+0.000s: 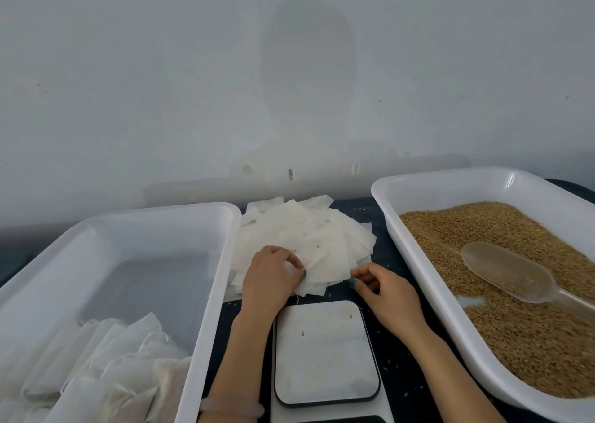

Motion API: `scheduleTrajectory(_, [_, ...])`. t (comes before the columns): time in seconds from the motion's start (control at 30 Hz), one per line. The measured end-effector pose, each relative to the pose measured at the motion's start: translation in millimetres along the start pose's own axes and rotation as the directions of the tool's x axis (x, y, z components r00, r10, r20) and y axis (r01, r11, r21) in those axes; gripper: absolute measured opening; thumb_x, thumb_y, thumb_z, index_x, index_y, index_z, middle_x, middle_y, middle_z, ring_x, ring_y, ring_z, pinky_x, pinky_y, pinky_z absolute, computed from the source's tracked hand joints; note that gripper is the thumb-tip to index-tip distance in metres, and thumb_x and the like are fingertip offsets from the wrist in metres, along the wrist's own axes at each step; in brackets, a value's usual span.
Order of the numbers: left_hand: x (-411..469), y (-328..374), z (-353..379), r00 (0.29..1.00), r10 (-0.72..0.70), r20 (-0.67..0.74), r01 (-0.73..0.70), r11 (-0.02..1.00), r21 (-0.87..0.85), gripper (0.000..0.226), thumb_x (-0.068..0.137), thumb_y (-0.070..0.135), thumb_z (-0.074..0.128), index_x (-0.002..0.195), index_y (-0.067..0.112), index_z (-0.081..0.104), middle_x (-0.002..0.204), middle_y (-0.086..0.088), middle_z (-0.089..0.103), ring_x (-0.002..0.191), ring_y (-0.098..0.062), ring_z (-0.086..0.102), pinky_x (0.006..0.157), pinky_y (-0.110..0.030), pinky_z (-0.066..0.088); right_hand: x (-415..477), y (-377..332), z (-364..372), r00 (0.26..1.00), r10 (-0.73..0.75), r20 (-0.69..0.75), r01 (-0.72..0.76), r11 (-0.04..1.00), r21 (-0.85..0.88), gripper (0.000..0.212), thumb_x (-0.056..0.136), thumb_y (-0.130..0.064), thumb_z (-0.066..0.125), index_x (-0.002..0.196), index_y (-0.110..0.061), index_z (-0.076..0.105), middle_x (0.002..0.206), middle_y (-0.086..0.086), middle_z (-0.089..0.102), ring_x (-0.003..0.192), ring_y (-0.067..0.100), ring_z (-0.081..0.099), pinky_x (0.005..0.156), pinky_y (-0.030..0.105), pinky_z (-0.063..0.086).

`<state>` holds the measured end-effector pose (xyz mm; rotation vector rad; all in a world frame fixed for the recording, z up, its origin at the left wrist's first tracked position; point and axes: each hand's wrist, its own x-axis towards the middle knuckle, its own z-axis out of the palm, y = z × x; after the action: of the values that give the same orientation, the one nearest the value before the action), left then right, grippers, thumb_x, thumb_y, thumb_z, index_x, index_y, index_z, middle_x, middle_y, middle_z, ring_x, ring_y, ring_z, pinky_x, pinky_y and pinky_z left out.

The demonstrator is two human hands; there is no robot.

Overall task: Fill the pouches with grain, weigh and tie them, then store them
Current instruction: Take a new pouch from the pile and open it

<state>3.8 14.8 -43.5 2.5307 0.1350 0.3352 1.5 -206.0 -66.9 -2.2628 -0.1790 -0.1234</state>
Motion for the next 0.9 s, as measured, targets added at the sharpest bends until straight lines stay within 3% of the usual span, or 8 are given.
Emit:
scheduleTrajectory(0.17, [0,1,-7,0.995,-0.081,-0.061,0.069,0.982,-0.176,0.014,0.089,0.031,0.066,0.081,0.035,0.055,0.093,0.016,0.062,0.092,-0.005,0.057,0.072,-0.021,0.038,1,1,0,1.0,0.011,-0.017,-0.01,0.999,0.05,0.011,0.093,-0.03,0.067,0.099,-0.037,0.064,0.085,-0.018,0.067,0.075,-0.008,0.059,0.062,0.013,0.043])
scheduleTrajectory(0.3, [0,8,-18,0.98,-0.153,-0.126,0.098,0.926,-0.366,0.014,0.091,0.028,0.066,0.085,0.031,0.055,0.085,0.017,0.065,0.08,0.003,0.06,0.059,-0.008,0.04,1,-6,-3,0.989,-0.019,-0.146,0.044,0.984,0.175,0.015,0.092,-0.019,0.069,0.101,-0.025,0.059,0.09,-0.012,0.064,0.077,-0.003,0.06,0.064,0.01,0.044])
scheduleTrajectory(0.43, [-4,29,-34,0.983,-0.158,-0.091,0.073,0.8,-0.596,0.013,0.089,0.02,0.072,0.09,0.025,0.06,0.08,0.009,0.075,0.072,-0.009,0.068,0.069,-0.021,0.054,-2,-29,-9,0.984,-0.068,-0.164,0.117,0.943,0.311,0.012,0.091,-0.016,0.07,0.092,-0.026,0.064,0.084,-0.011,0.069,0.08,0.001,0.065,0.069,0.015,0.052])
scheduleTrajectory(0.6, [-27,57,-41,0.997,-0.011,-0.074,-0.031,0.845,-0.533,0.02,0.083,0.023,0.079,0.084,0.027,0.059,0.072,0.017,0.073,0.068,0.0,0.068,0.062,-0.015,0.053,-12,-59,-10,0.984,-0.112,-0.136,0.166,0.852,0.497,0.009,0.09,-0.017,0.071,0.099,-0.02,0.071,0.09,-0.007,0.076,0.083,0.012,0.074,0.073,0.029,0.061])
scheduleTrajectory(0.77, [-49,76,-30,0.981,0.05,-0.189,-0.13,0.888,-0.44,0.027,0.08,0.025,0.08,0.076,0.029,0.054,0.071,0.016,0.07,0.069,-0.002,0.068,0.062,-0.018,0.054,-22,-66,-10,0.993,0.026,-0.111,0.049,0.78,0.623,0.025,0.084,-0.039,0.072,0.101,-0.02,0.069,0.084,-0.003,0.078,0.075,0.015,0.076,0.067,0.029,0.062])
scheduleTrajectory(0.9, [-51,78,-25,0.985,0.054,-0.166,-0.116,0.913,-0.392,0.032,0.077,0.022,0.08,0.074,0.029,0.05,0.07,0.013,0.068,0.069,-0.006,0.066,0.065,-0.031,0.056,-26,-59,-9,0.993,0.059,-0.103,0.018,0.781,0.624,0.003,0.092,-0.021,0.069,0.092,-0.024,0.07,0.081,0.0,0.077,0.071,0.018,0.075,0.067,0.032,0.062])
